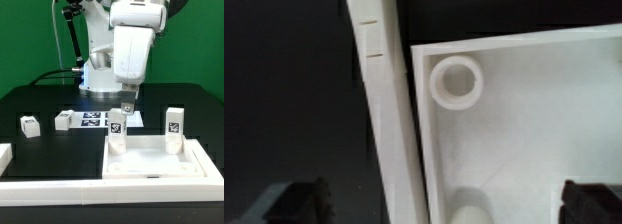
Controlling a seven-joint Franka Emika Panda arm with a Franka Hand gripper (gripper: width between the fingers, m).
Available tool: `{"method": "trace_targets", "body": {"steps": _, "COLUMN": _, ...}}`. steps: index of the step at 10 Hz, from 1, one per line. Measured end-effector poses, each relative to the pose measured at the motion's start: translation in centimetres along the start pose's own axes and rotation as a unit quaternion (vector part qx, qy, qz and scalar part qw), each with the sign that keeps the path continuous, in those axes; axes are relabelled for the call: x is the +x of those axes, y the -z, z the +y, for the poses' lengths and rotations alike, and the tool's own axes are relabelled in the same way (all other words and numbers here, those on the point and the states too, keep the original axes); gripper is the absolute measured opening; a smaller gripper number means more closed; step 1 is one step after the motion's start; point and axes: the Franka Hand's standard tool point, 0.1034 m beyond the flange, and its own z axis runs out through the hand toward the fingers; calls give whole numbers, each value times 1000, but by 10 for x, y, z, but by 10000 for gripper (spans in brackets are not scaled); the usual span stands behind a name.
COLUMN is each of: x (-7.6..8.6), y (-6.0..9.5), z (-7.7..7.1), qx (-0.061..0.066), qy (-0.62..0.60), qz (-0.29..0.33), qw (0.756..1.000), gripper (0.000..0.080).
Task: Assemble square table
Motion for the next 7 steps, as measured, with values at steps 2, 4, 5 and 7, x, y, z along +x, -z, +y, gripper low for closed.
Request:
{"method": "trace_targets", "body": {"steps": 2, "x": -7, "y": -8, "z": -11, "qx": -7, "qy": -76, "qz": 9, "qw": 997, "gripper": 649}}
{"method": "trace_targets", "body": {"steps": 4, "x": -33, "y": 0, "z": -33, "qx": 13, "qy": -169, "qz": 8, "qw": 986, "gripper": 649}}
{"method": "trace_targets", "body": {"steps": 5, "x": -49, "y": 6, "z": -38, "qx": 14, "qy": -192, "qz": 7, "qw": 981, "gripper": 649}}
{"method": "trace_targets", "body": {"steps": 7, "x": -83, "y": 5, "z": -55, "qx": 22, "qy": -274, "qz": 4, "qw": 961, "gripper": 649}}
